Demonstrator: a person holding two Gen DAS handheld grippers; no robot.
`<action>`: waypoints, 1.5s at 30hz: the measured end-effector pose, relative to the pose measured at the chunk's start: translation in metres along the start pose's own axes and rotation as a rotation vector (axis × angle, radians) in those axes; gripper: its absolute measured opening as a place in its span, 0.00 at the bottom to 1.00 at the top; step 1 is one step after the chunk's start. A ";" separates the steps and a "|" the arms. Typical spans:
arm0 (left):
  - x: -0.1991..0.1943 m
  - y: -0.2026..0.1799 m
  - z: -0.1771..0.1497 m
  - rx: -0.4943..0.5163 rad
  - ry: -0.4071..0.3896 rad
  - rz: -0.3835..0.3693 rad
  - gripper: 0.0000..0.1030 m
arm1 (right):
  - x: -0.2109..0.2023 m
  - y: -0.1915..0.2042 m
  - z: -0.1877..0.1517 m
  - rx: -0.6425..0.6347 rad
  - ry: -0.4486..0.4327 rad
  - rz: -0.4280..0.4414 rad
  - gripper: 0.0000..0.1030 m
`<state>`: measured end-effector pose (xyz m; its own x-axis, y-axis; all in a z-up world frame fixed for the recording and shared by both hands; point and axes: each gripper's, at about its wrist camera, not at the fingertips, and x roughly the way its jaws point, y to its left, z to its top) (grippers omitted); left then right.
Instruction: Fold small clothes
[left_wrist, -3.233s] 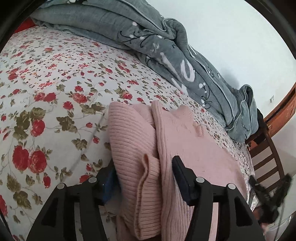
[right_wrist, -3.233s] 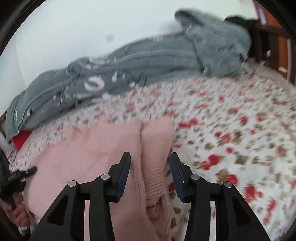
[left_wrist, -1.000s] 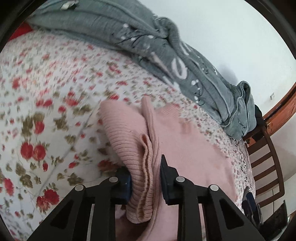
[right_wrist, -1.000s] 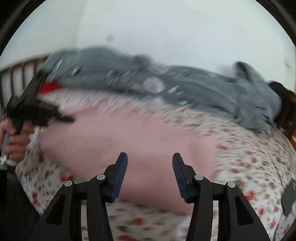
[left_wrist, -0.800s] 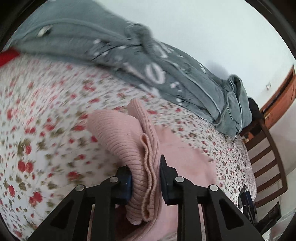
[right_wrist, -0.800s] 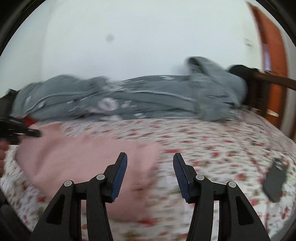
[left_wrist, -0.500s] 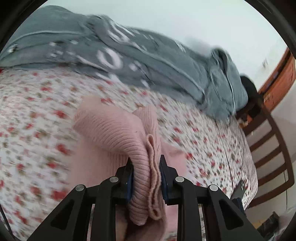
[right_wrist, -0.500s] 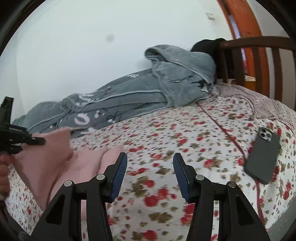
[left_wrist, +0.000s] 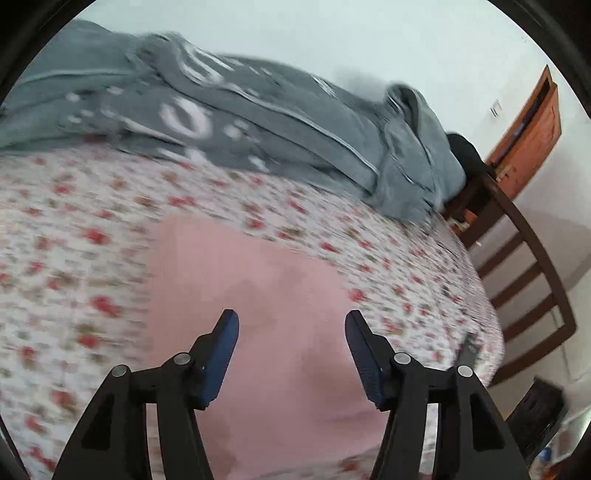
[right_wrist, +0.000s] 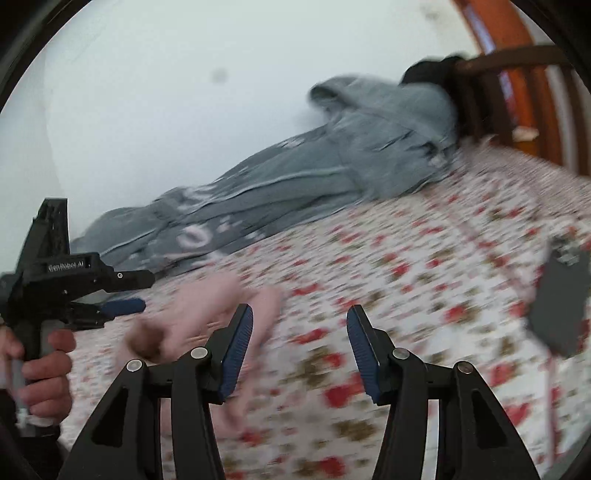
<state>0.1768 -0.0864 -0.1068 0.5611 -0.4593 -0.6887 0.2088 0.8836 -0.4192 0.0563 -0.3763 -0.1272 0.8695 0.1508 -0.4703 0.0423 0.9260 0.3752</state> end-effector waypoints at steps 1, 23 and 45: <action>-0.011 0.017 -0.002 -0.013 -0.022 0.019 0.59 | 0.005 0.005 0.001 0.019 0.015 0.046 0.58; -0.008 0.154 -0.049 -0.069 -0.012 0.010 0.59 | 0.060 0.060 0.001 0.044 0.074 0.269 0.12; 0.022 0.052 -0.062 0.053 0.024 -0.052 0.63 | 0.031 0.049 -0.029 0.027 0.156 0.228 0.49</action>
<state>0.1503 -0.0563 -0.1811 0.5293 -0.5063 -0.6808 0.2801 0.8617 -0.4231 0.0710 -0.3164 -0.1461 0.7720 0.4074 -0.4879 -0.1307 0.8529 0.5055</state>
